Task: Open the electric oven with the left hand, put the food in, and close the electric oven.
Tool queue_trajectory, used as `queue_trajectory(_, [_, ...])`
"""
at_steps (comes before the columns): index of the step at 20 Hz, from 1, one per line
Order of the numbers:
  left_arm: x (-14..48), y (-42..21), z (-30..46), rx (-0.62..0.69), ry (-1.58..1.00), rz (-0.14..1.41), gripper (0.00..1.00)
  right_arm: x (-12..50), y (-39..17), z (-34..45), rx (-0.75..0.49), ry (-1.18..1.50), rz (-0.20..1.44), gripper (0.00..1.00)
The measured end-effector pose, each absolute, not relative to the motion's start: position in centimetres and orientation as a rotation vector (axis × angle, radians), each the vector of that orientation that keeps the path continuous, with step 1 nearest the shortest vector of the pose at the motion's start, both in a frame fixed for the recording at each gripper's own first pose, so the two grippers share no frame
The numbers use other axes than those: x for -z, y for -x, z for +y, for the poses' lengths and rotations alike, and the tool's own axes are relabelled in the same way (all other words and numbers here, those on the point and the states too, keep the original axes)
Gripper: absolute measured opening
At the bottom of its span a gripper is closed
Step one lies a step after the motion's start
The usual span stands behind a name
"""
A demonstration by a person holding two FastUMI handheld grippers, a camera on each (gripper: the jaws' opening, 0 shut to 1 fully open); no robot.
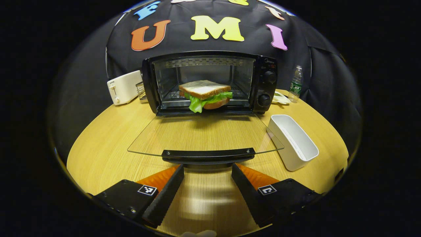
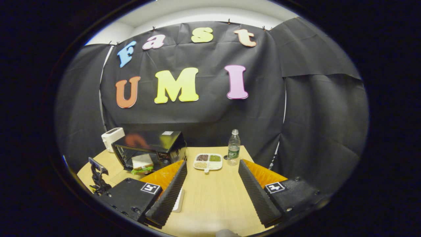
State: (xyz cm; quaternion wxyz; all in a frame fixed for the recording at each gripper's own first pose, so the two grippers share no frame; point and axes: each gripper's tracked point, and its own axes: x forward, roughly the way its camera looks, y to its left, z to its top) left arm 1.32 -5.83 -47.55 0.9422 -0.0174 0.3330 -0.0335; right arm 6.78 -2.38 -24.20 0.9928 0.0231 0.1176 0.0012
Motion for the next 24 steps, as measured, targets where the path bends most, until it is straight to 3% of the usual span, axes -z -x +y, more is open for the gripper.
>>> queue_trajectory(2, [46.6, -2.0, -5.4, 0.054, 0.04, 0.662, 0.96, 24.0, -6.7, -2.1, -0.01, -0.054, 0.238, 0.97])
queue_trajectory(3, [46.6, -1.6, -5.6, 0.052, 0.052, 0.672, 0.87, 24.0, -6.9, -2.0, -0.011, -0.059, 0.239, 0.96])
queue_trajectory(4, [46.3, -1.9, -5.6, 0.054, 0.052, 0.667, 0.95, 23.8, -6.9, -2.1, -0.01, -0.059, 0.236, 0.97])
queue_trajectory(15, [39.2, -5.2, -5.9, 0.057, 0.024, 0.545, 0.92, 19.9, -7.5, -2.0, -0.029, -0.054, 0.187, 0.96])
queue_trajectory(18, [36.8, -7.0, -5.8, 0.053, -0.004, 0.499, 0.96, 19.1, -7.6, -2.2, -0.032, -0.054, 0.178, 0.96])
queue_trajectory(19, [36.2, -7.7, -5.9, 0.051, -0.01, 0.486, 0.88, 18.8, -7.7, -2.3, -0.032, -0.049, 0.171, 0.96])
queue_trajectory(20, [35.5, -8.4, -5.9, 0.048, -0.013, 0.47, 0.97, 18.4, -7.9, -2.5, -0.03, -0.046, 0.165, 0.96])
queue_trajectory(24, [34.5, -11.0, -5.4, 0.038, -0.026, 0.447, 0.98, 17.8, -8.5, -3.1, -0.029, -0.044, 0.158, 0.96])
